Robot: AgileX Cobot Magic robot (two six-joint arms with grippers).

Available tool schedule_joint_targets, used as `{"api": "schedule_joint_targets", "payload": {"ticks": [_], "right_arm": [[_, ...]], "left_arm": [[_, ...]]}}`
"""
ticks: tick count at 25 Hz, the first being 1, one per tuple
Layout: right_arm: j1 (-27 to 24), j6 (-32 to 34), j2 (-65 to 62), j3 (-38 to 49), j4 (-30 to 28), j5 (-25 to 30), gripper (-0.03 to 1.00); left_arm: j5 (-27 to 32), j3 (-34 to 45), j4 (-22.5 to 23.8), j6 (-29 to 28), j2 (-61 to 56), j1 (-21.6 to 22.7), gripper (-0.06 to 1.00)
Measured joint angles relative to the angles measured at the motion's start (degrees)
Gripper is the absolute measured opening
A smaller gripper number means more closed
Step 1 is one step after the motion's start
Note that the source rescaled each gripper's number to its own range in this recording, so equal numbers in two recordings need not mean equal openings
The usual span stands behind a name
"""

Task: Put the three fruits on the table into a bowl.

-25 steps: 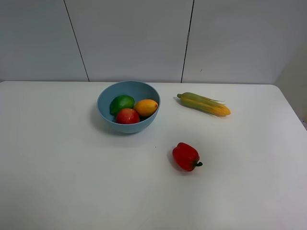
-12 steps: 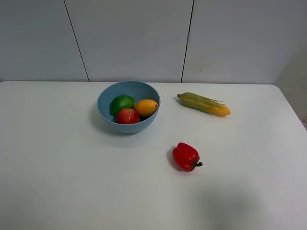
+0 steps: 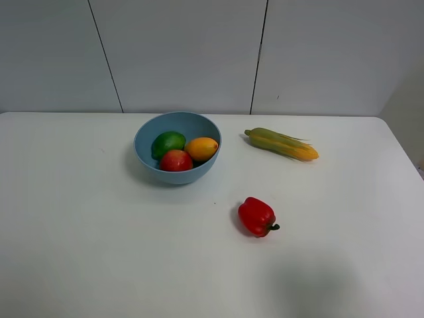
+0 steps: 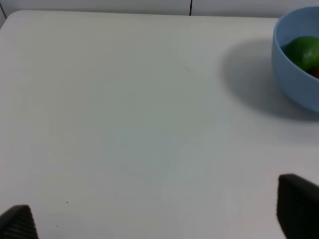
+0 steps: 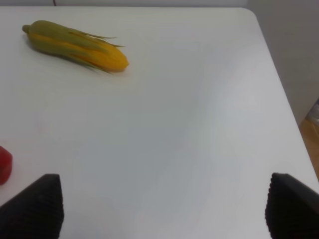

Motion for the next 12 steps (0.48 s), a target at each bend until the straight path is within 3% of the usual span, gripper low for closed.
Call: {"api": "schedule_joint_targets", "payload": {"ticks": [12], "right_arm": [[0.11, 1.67, 0.00, 0.00, -1.34, 0.00, 0.50]], "left_arm": [[0.00, 0.00, 0.00, 0.00, 0.00, 0.00, 0.87]]}}
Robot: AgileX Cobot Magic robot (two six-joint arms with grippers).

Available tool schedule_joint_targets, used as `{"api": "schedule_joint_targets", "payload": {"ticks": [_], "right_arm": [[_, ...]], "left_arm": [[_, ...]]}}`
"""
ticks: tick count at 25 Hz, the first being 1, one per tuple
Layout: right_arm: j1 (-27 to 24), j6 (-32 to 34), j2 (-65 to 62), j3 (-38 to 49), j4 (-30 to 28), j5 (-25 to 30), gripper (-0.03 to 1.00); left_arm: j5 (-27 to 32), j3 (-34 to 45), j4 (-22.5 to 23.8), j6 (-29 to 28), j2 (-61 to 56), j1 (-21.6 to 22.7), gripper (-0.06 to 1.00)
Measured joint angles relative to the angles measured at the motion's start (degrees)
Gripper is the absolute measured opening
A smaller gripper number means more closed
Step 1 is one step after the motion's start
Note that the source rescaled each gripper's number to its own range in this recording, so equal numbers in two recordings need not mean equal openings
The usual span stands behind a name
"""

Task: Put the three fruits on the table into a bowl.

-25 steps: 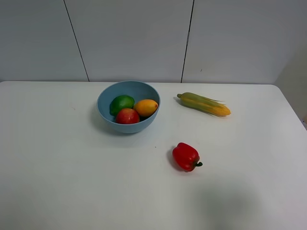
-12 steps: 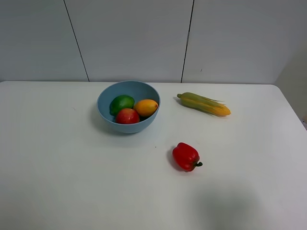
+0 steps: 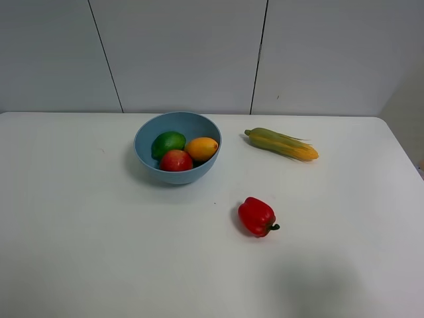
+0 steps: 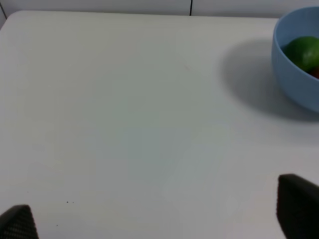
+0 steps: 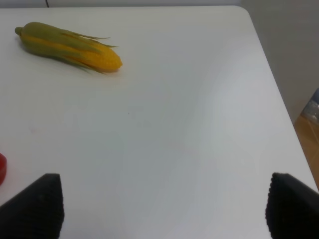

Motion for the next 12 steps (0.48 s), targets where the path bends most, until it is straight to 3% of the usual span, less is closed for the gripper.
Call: {"api": "schedule_joint_targets", "payload": {"ticks": [12], "right_arm": [[0.00, 0.00, 0.00, 0.00, 0.00, 0.00, 0.50]], "left_arm": [[0.00, 0.00, 0.00, 0.00, 0.00, 0.00, 0.87]]}}
